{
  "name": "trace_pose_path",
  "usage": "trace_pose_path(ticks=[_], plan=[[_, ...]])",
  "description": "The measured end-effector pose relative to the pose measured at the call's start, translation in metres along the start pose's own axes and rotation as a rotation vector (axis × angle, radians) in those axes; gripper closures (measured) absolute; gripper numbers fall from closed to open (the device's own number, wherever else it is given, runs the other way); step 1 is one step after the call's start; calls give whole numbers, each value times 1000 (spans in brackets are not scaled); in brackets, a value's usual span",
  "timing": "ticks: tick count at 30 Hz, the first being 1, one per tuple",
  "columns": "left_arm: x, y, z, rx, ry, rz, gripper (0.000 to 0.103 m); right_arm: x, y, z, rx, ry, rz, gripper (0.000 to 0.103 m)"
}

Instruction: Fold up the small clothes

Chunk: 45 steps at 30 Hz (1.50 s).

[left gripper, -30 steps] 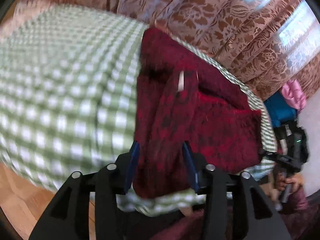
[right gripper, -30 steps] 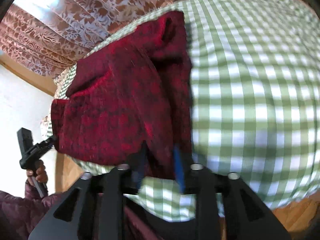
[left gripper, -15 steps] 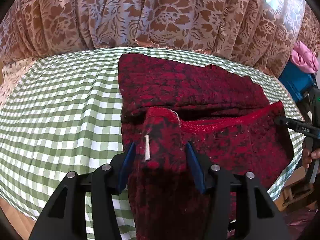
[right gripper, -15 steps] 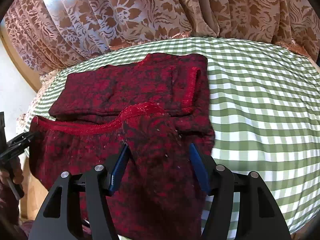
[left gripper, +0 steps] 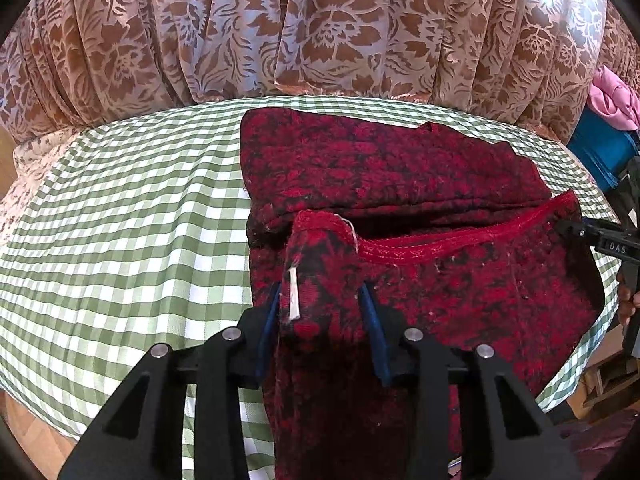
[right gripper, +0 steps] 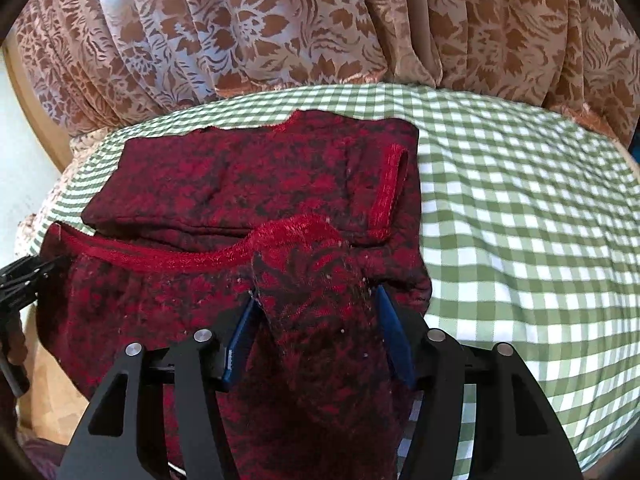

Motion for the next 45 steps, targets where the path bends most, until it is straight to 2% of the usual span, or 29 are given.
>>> trace_pose_path(ticks=[6,10,12,16,21,28,29,32,34,37,38,39,40,41,42,45], plan=[[-3,1,-2,-14,-1,-15,74,-5,-5,0,-18,11,-31,46],[-7,3,-4,-16,0,-39,86,-3,-3,3,-42,18,-27,76],[-14,5,-7,-18,0,-71,87,-2,0,4,-51,17,-21,81],[-29,6,-4,-51,29,-108,87,-10,2,7,-58,-2,-26,83],[-53,4,0,-90,98,-170,87,-33,0,2,-9,-61,-50,83],[-69,-17,0,-122,164,-220,88,-59,-12,1,34,-104,-97,84],[-70,-18,-1,-120,164,-221,88,-62,-15,1,36,-108,-104,84],[-58,-17,-2,-84,96,-203,87,-60,-16,3,-8,-75,-103,84],[-40,-11,-3,-75,61,-158,87,-47,-9,-1,-27,-33,-73,84],[-17,-2,-2,-92,45,-99,85,-26,-1,-6,14,-45,-33,84],[-15,0,-1,-106,51,-92,78,-19,1,-7,26,-48,-21,84],[-16,0,4,-146,76,-91,71,-16,3,-8,34,-54,-19,78],[-17,1,7,-169,86,-96,63,-16,3,-10,47,-57,-23,63],[-20,2,12,-192,93,-104,51,-17,4,-14,66,-60,-24,54],[-24,2,18,-214,98,-124,50,-19,5,-17,79,-63,-29,43],[-29,5,28,-231,120,-135,50,-29,8,-26,88,-65,-43,41]])
Point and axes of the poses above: each gripper's, at about its wrist camera, not at the fingertips, and x roughly the way its jaws point, z to its left, y to its underside, the point moved 6 cm from there along x, roughly the way its jaws point, and after that the axes turned 1 degree about y, right-handed, at the moved point
